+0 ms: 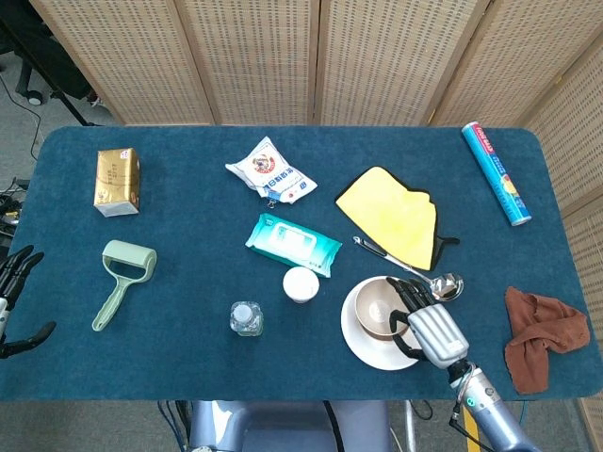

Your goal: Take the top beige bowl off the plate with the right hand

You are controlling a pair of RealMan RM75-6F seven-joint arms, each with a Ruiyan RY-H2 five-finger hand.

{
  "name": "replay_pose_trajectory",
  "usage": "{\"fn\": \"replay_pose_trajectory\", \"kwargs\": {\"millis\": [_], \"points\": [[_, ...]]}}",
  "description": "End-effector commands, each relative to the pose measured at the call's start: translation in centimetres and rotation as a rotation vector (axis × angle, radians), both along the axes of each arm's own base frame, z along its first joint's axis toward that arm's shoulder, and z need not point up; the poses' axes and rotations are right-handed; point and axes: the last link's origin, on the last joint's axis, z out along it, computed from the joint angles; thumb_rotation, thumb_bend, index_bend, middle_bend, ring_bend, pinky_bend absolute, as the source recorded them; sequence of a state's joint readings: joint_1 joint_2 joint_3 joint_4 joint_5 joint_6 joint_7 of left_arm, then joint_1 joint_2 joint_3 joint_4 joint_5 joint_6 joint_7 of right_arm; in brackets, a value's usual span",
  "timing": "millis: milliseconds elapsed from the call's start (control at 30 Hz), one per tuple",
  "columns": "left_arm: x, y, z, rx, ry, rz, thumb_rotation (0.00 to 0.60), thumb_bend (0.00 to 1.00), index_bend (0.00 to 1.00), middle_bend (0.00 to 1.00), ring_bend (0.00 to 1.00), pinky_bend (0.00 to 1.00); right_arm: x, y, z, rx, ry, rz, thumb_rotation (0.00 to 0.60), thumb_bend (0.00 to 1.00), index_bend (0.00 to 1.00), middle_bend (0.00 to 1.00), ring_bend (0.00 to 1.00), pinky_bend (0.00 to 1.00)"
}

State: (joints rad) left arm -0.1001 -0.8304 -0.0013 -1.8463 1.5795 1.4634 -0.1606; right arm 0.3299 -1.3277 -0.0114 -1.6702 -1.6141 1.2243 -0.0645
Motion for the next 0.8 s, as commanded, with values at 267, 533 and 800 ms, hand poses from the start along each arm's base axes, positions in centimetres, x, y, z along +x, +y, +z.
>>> {"fn": "replay_pose_trajectory", "kwargs": {"millis": [267, 533, 800], "points": [[0.0, 0.0, 0.0, 0.001, 0.000, 0.001, 0.600, 0.24, 0.00, 0.00, 0.00, 0.00, 1.4, 1.3, 2.2, 0.036, -0.020, 0.109, 0.600, 0.55, 0.68, 0.00, 0.00, 0.00], [0.1, -0.1, -0.2, 0.003, 0.008, 0.001, 0.600, 0.24, 0.00, 0.00, 0.00, 0.00, 3.1, 2.9, 2.8, 0.089, -0.009, 0.283, 0.600, 0.55, 0.68, 0.00, 0.00, 0.00], [0.1, -0.1, -0.4, -0.005, 0.017, 0.001, 0.600, 0.24, 0.00, 0.00, 0.00, 0.00, 5.0, 4.0, 0.3, 0.150, 0.044, 0.447, 0.600, 0.56, 0.68, 0.00, 0.00, 0.00]]}}
